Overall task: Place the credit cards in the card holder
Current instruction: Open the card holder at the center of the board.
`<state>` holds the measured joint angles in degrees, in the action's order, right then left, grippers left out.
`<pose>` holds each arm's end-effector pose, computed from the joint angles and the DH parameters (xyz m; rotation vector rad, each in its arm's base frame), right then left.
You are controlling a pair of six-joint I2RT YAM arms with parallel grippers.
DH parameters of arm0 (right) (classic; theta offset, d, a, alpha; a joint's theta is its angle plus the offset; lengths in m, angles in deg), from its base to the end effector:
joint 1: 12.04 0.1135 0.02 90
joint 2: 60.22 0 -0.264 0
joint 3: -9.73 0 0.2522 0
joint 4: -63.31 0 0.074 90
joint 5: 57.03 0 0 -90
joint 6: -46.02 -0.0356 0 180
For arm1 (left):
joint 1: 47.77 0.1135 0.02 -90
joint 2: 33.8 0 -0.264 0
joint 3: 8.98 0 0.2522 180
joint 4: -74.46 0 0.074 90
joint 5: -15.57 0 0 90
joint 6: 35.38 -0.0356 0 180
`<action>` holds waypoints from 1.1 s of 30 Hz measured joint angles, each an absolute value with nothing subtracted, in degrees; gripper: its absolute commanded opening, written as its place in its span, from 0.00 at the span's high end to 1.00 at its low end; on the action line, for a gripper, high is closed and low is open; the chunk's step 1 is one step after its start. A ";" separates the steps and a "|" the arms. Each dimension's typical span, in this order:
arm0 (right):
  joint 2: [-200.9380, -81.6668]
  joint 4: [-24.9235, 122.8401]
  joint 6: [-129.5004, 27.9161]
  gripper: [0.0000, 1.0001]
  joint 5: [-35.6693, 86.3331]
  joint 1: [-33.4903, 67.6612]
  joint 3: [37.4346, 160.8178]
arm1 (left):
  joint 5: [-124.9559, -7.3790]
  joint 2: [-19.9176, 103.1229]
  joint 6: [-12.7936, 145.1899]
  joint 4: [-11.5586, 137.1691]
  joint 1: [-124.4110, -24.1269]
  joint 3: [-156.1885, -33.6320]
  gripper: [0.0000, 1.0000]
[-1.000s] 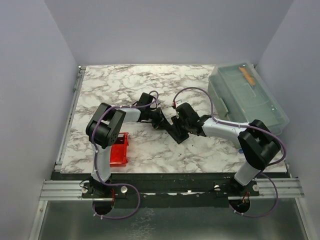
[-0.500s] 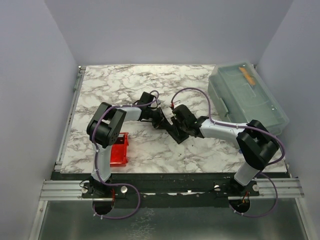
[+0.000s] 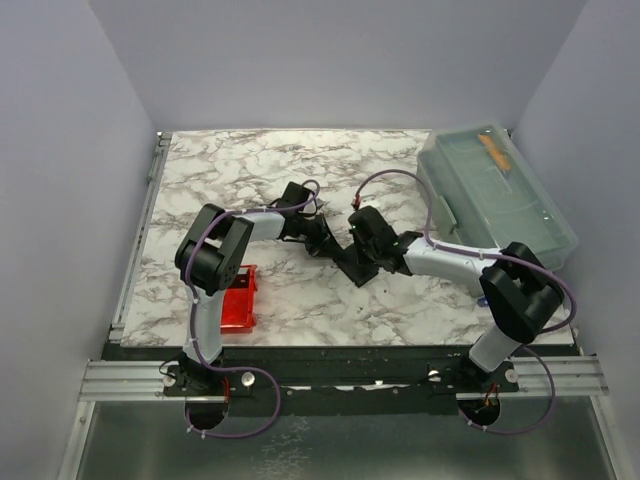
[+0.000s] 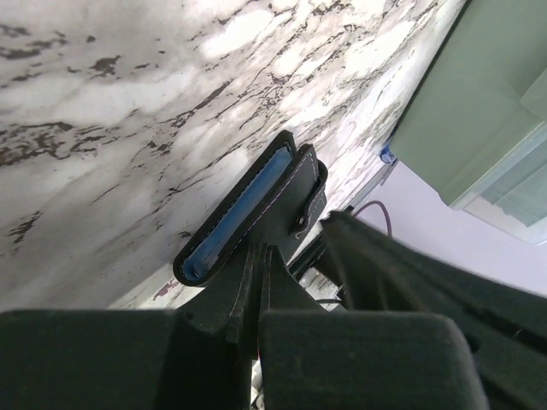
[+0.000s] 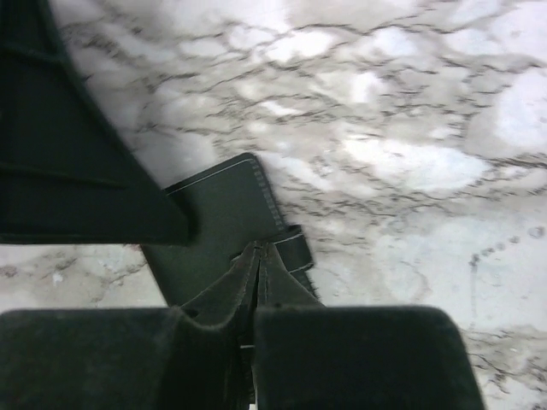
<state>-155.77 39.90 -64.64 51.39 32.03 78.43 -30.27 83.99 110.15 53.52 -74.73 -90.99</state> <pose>0.2517 0.2280 0.1795 -0.3475 2.3674 0.1350 0.3473 -0.2045 0.1164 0.3521 -2.7211 1.3675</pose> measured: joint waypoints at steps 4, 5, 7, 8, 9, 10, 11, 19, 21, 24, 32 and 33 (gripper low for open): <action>-152.91 40.47 -66.81 0.99 49.81 27.46 76.46 | -30.29 84.32 109.62 52.38 -74.84 -91.80 1.00; -152.32 40.58 -67.31 0.99 49.09 26.13 75.94 | -30.31 84.32 109.53 52.19 -74.86 -91.89 1.00; -151.03 41.26 -68.25 0.92 46.62 23.20 74.47 | -30.35 84.39 109.27 51.73 -74.88 -92.15 1.00; -150.46 41.39 -68.42 0.84 45.60 21.94 73.82 | -30.40 84.39 109.16 51.55 -74.88 -92.26 1.00; -149.98 41.41 -68.40 0.75 44.41 21.02 73.25 | -30.49 84.39 108.99 51.29 -74.90 -92.39 1.00; -149.74 41.43 -68.23 0.69 43.32 20.75 73.01 | -30.55 84.39 108.86 51.23 -74.93 -92.41 1.00; -149.54 41.46 -67.51 0.65 41.88 20.78 72.90 | -30.55 84.39 108.77 51.14 -74.93 -92.45 1.00; -149.39 41.35 -59.55 0.50 37.38 26.44 74.28 | -30.77 84.39 108.40 50.68 -75.04 -92.72 1.00; -149.58 41.61 -58.20 0.46 36.85 27.29 74.93 | -30.77 84.39 108.40 50.66 -75.04 -92.72 1.00; -149.65 42.72 -56.43 0.45 36.46 27.27 74.67 | -30.77 84.39 108.38 50.64 -75.04 -92.74 1.00; -153.98 44.69 -54.55 0.50 35.69 27.22 74.52 | -30.68 84.72 108.42 50.05 -75.06 -93.20 1.00; -154.59 44.78 -54.50 0.52 35.61 27.22 74.52 | -30.70 84.72 108.42 50.02 -75.06 -93.20 1.00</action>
